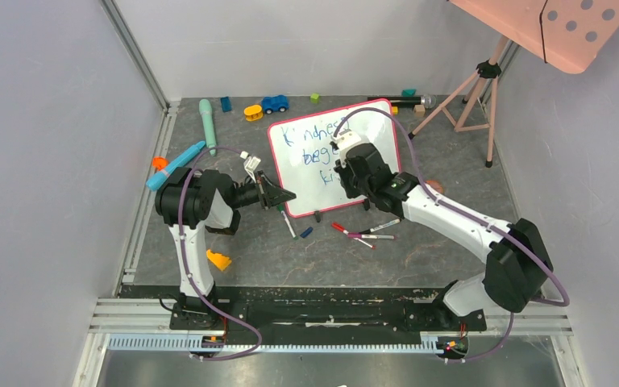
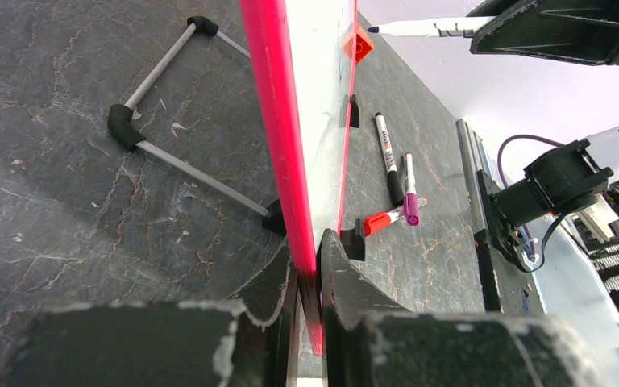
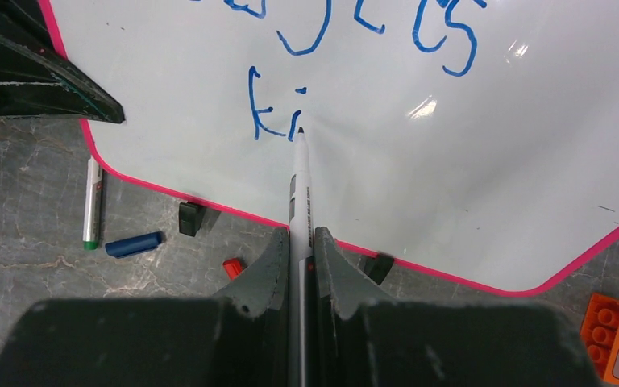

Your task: Write a sentence on the whiteboard

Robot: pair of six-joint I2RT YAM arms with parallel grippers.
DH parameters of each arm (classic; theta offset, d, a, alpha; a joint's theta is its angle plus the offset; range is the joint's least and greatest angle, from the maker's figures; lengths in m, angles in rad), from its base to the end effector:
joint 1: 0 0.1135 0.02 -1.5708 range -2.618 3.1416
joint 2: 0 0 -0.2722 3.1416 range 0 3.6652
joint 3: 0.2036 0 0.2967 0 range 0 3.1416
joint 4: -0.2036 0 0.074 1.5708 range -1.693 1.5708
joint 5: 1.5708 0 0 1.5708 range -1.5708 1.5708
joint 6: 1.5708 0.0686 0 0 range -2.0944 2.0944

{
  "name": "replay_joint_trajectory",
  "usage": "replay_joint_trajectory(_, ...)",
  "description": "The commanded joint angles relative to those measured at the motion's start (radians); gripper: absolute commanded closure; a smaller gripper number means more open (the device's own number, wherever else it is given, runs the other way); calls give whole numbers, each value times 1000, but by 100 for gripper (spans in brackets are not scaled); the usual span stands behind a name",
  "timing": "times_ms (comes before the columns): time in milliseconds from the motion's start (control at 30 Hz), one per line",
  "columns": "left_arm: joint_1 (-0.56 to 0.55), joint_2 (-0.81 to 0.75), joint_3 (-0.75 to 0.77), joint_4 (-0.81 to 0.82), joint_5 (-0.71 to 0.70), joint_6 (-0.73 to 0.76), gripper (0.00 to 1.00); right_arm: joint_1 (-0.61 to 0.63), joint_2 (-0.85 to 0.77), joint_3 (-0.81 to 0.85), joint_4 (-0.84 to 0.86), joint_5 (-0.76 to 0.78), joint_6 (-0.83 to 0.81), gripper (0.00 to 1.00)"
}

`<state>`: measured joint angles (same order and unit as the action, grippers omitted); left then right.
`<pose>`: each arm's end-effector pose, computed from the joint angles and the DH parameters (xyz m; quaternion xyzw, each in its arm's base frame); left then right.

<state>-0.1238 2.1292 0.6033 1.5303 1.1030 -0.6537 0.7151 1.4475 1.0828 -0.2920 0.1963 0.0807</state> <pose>0.3319 -0.1030 0.0572 0.2010 0.6772 -0.5709 0.4184 0.3042 0.2465 0.2498 -0.2375 0.8620 0.0891 0.4389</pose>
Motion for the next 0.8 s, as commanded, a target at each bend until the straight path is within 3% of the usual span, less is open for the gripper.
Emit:
replay_joint_trajectory(0,22,57,-1,27,-120,131,97,-3,17,49,37,51,-13,100)
replay_joint_trajectory(767,22,57,-1,27,-112,138,97,-5,59,31,68,80,-9,100)
